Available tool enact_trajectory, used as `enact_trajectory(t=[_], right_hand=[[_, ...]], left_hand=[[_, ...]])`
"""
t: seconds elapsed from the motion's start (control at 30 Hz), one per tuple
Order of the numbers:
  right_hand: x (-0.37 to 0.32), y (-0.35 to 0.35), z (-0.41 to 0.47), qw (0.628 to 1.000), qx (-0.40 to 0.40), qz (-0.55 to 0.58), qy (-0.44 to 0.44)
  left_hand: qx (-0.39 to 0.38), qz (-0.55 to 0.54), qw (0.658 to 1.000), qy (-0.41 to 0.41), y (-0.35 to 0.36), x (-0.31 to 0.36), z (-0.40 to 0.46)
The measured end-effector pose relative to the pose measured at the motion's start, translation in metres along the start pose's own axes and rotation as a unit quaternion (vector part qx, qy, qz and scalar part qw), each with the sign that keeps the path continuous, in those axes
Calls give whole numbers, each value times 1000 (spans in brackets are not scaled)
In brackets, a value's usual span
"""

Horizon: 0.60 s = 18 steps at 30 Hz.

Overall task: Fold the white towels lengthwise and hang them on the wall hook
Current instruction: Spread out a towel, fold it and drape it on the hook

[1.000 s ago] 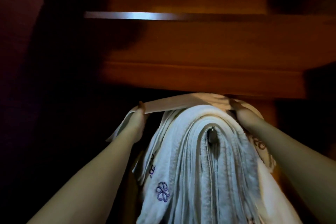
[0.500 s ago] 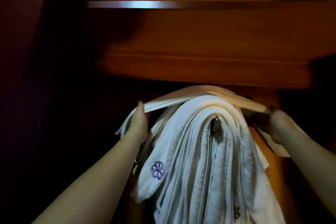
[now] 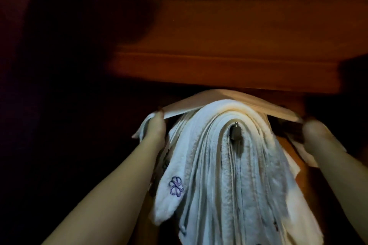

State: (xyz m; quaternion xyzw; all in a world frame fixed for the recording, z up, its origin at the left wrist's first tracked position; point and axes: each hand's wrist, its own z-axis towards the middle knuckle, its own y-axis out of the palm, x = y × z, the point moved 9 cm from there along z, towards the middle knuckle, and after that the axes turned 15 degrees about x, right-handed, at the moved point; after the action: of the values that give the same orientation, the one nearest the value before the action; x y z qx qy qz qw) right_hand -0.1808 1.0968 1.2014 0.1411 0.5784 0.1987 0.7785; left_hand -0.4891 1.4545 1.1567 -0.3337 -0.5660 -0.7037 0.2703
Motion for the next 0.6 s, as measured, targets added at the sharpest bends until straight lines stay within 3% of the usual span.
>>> enact_trajectory(t=[0.1, 0.3, 0.4, 0.53, 0.6], right_hand=[[21, -9, -10, 999, 18, -10, 28], [46, 8, -24, 998, -2, -4, 60], [32, 10, -9, 999, -6, -2, 47], [20, 16, 60, 1000, 13, -24, -8], [11, 14, 31, 999, 7, -53, -2]], left_hand=[[-33, 15, 999, -5, 2, -9, -20], [-5, -15, 1000, -3, -31, -11, -3], [44, -11, 996, 81, -37, 35, -1], [95, -53, 990, 92, -46, 50, 32], [111, -53, 989, 79, -50, 32, 57]])
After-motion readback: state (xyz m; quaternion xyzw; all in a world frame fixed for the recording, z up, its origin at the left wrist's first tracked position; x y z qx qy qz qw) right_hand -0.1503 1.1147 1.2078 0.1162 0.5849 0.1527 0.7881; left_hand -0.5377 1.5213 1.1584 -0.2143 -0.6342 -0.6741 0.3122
